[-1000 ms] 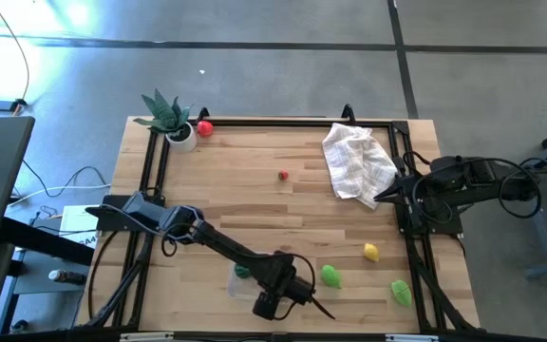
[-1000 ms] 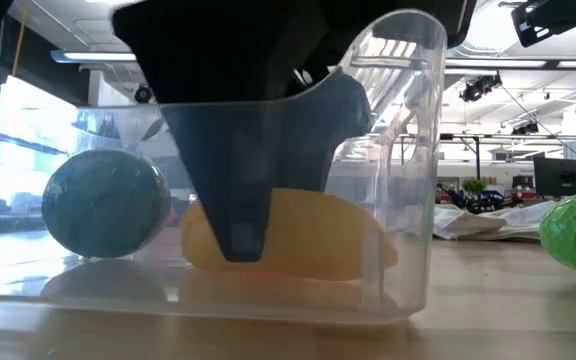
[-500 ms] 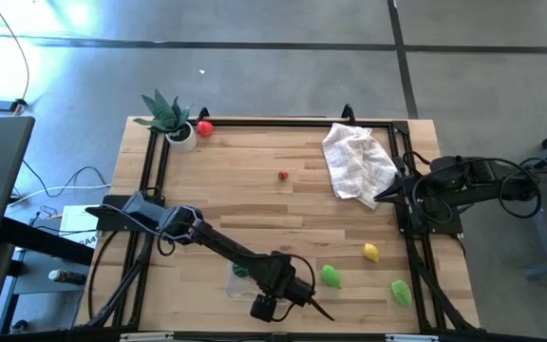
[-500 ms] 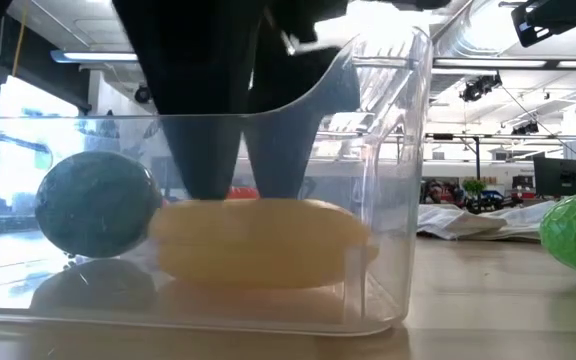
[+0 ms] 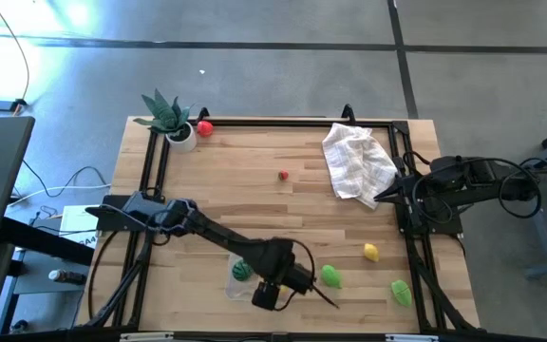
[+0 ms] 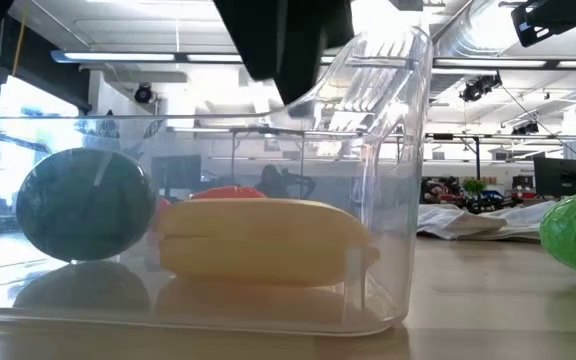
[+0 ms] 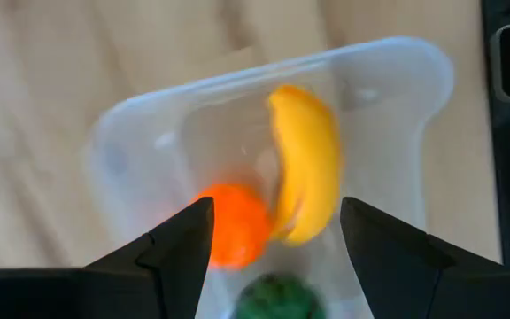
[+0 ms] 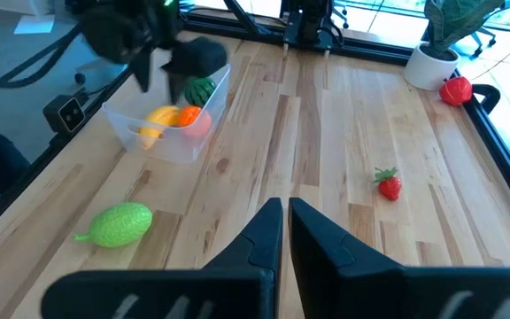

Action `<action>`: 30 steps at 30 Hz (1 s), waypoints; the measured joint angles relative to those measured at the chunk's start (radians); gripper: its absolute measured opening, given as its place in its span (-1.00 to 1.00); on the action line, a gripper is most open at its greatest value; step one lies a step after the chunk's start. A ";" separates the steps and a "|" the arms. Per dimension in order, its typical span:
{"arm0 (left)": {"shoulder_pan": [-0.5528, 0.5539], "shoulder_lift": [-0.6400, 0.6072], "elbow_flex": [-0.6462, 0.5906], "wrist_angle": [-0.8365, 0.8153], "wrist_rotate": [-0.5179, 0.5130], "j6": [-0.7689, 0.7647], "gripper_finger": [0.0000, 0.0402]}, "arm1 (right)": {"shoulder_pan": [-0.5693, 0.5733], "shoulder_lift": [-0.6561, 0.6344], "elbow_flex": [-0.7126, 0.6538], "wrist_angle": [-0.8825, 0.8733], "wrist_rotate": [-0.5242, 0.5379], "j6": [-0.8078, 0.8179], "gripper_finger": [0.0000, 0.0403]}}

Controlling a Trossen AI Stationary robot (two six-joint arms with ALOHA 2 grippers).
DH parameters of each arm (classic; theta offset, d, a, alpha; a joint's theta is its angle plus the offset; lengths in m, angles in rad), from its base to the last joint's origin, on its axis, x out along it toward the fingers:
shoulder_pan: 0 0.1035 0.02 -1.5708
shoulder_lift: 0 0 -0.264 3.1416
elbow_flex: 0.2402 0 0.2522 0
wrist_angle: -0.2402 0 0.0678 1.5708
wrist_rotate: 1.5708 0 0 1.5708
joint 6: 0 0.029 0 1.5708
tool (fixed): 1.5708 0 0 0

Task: Pick and placing Produce into tupperware
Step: Put the apple into the bin

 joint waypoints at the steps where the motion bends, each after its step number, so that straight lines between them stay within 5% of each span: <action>1: 0.008 -0.011 0.001 -0.004 -0.010 0.008 0.16 | 0.000 0.000 0.000 0.000 0.000 0.000 -0.92; 15: 0.208 -0.156 0.006 -0.168 -0.174 0.150 0.16 | 0.000 0.000 0.000 0.000 0.000 0.000 -0.92; 30: 0.670 -0.293 -0.004 -0.170 -0.214 0.580 0.16 | 0.000 0.000 0.000 0.000 0.000 0.000 -0.92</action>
